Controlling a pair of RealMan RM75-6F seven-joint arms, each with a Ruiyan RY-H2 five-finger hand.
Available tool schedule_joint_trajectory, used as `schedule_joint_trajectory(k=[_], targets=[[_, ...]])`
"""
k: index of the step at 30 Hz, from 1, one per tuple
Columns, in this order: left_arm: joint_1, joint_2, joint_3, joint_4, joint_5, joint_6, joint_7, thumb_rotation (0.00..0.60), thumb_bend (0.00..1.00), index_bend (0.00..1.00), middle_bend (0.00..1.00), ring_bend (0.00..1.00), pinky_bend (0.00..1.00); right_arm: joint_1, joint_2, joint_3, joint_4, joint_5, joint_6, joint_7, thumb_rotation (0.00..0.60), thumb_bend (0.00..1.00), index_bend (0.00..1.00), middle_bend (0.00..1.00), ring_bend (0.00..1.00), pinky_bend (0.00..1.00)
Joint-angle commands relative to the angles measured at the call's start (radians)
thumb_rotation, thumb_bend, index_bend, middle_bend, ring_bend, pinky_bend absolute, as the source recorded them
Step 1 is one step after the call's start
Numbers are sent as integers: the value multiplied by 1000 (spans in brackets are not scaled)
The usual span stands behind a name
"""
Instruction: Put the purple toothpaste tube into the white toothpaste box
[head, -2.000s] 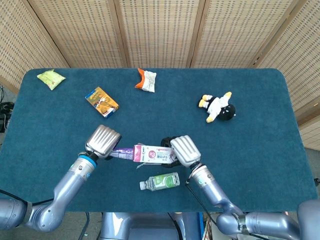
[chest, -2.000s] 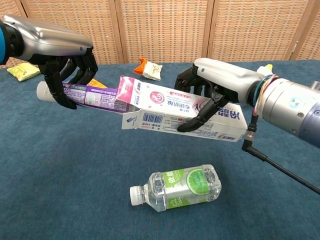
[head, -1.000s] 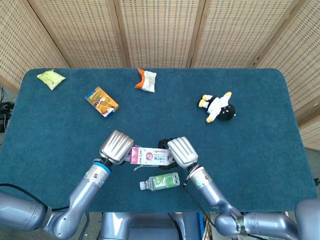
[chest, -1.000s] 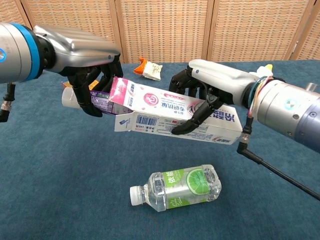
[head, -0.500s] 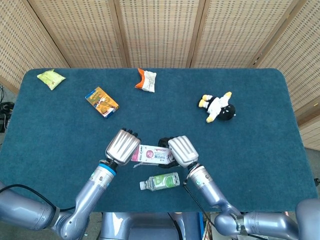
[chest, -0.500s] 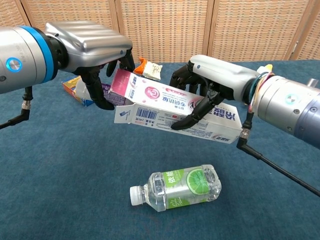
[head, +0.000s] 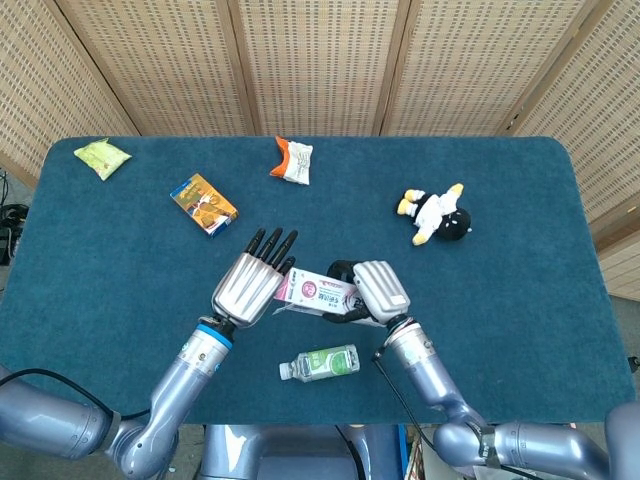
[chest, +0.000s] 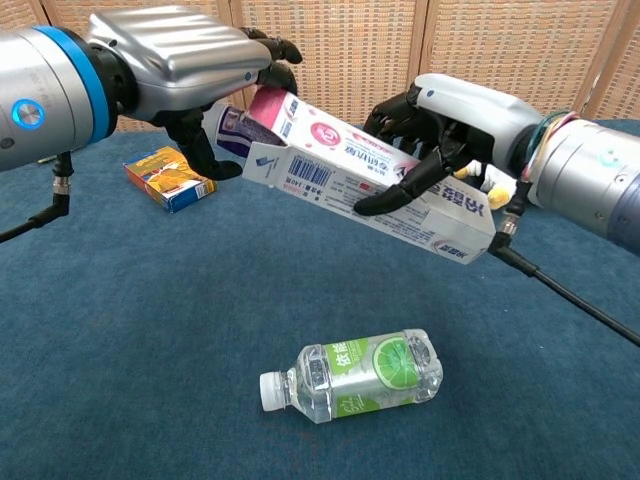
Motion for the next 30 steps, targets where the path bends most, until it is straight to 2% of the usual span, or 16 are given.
schedule_joint_trajectory(k=[1, 11, 21, 25, 30], targets=[[4, 0, -5, 1, 12, 5, 4, 600, 321, 165, 0, 4, 51, -18, 9, 23, -5, 13, 18, 51, 600, 37, 709, 649, 554, 612], [31, 42, -30, -24, 67, 3, -30, 600, 298, 0, 0, 0, 0, -61, 31, 44, 26, 24, 38, 172, 600, 38, 709, 649, 554, 612], [79, 94, -37, -60, 141, 10, -96, 600, 296, 0, 0, 0, 0, -103, 60, 30, 76, 0, 49, 248, 600, 38, 709, 649, 554, 612], [122, 120, -15, -76, 221, 26, -150, 600, 296, 0, 0, 0, 0, -140, 68, 50, 79, 2, 68, 367, 600, 38, 709, 649, 554, 612], [164, 147, 14, -69, 272, 31, -191, 600, 295, 0, 0, 0, 0, -165, 82, 29, 121, -42, 98, 376, 600, 38, 709, 647, 554, 612]])
